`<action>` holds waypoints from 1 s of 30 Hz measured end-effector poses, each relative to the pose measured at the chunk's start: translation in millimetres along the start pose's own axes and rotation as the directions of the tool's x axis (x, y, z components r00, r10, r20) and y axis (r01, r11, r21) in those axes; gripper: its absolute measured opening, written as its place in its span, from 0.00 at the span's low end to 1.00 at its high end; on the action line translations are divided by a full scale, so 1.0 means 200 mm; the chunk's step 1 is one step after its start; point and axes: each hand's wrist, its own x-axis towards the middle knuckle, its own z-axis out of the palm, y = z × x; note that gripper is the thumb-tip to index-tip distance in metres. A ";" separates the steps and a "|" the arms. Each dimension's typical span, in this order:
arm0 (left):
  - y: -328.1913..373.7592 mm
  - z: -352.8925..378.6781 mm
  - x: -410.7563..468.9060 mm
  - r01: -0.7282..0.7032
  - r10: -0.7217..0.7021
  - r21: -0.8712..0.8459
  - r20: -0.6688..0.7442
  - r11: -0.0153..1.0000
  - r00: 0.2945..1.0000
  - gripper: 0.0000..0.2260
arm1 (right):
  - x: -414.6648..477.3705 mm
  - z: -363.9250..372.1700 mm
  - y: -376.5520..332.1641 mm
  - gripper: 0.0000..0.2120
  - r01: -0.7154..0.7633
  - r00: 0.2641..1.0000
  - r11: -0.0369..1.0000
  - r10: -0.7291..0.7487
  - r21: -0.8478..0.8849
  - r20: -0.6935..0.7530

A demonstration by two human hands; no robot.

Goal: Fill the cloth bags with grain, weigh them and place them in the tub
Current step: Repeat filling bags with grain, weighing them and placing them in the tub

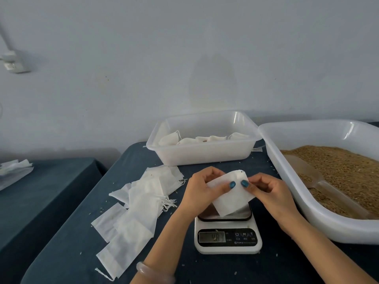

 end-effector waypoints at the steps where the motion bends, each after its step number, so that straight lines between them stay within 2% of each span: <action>1: 0.00 0.00 0.00 -0.005 0.005 0.004 -0.007 1.000 1.000 0.07 | 0.00 0.00 0.00 0.11 0.007 1.000 1.000 -0.007 0.008 -0.001; 7: 0.00 0.01 0.01 0.026 -0.028 -0.022 -0.091 0.999 0.995 0.05 | 0.00 0.01 0.02 0.21 0.088 0.994 0.990 -0.094 -0.110 -0.050; 11: -0.01 0.01 0.01 0.055 -0.054 0.002 -0.110 0.998 0.992 0.06 | -0.02 0.02 0.04 0.14 0.256 0.964 0.924 -0.265 -0.285 0.005; 14: 0.00 0.01 0.01 0.059 -0.057 0.014 -0.118 0.998 0.991 0.06 | -0.02 0.02 0.04 0.11 0.309 0.948 0.892 -0.315 -0.330 0.035; 19: -0.01 0.01 0.01 0.054 -0.051 0.020 -0.120 0.998 0.991 0.05 | -0.03 0.02 0.03 0.14 0.298 0.951 0.879 -0.307 -0.371 0.038; 23: 0.00 0.01 0.01 0.049 -0.044 0.034 -0.131 0.998 0.990 0.05 | -0.02 0.02 0.03 0.09 0.322 0.942 0.862 -0.333 -0.392 0.041; 28: -0.01 0.01 0.01 0.048 -0.040 0.059 -0.132 0.997 0.990 0.04 | -0.02 0.02 0.02 0.12 0.301 0.939 0.824 -0.343 -0.481 0.001; 30: -0.01 0.01 0.02 0.042 -0.029 0.084 -0.144 0.996 0.989 0.05 | -0.02 0.02 0.01 0.12 0.299 0.941 0.845 -0.338 -0.444 -0.009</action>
